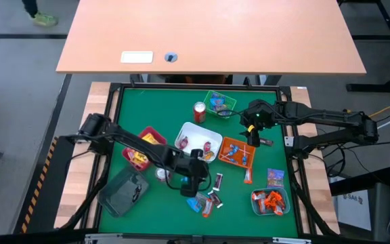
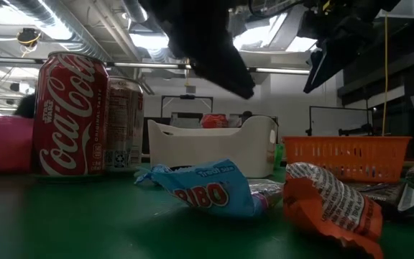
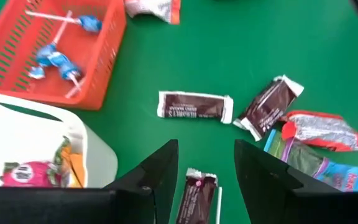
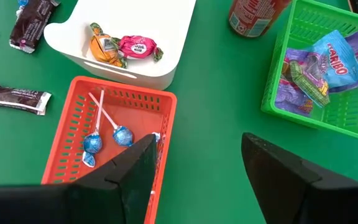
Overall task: Sort candy
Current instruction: Put the brown chocolate bar into the black bin
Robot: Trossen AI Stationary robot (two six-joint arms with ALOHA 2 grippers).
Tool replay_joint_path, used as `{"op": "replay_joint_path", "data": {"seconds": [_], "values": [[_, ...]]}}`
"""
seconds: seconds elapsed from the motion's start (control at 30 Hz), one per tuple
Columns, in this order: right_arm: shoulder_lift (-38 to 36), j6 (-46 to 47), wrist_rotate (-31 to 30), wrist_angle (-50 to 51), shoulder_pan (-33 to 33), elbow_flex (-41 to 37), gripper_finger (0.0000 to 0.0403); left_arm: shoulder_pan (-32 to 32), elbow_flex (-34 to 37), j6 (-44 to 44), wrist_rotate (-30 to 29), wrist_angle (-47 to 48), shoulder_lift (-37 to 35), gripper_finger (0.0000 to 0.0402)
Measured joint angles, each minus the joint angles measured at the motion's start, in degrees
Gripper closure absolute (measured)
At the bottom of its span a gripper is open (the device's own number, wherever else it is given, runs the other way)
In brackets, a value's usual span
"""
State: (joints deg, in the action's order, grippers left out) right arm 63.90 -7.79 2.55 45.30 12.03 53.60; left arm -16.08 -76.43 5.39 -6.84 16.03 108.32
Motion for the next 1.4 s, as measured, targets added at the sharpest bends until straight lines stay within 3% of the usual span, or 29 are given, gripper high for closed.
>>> {"op": "replay_joint_path", "data": {"seconds": [0.4, 0.73, 1.4], "values": [[0.00, 0.00, 0.01, -0.08, 0.00, 0.00, 0.0169, -0.04, -0.01, 0.00, 0.16, 2.11, 5.91, 0.0256], [0.02, 0.00, 0.02, -0.07, 0.00, -0.02, 0.0169, 0.02, 0.12, 0.00, -0.30, 7.59, 5.78, 0.0256], [0.02, 0.00, 0.02, -0.09, -0.01, -0.02, 0.0169, 0.22, 3.75, 0.00, -0.49, 7.51, 5.81, 0.0266]]}}
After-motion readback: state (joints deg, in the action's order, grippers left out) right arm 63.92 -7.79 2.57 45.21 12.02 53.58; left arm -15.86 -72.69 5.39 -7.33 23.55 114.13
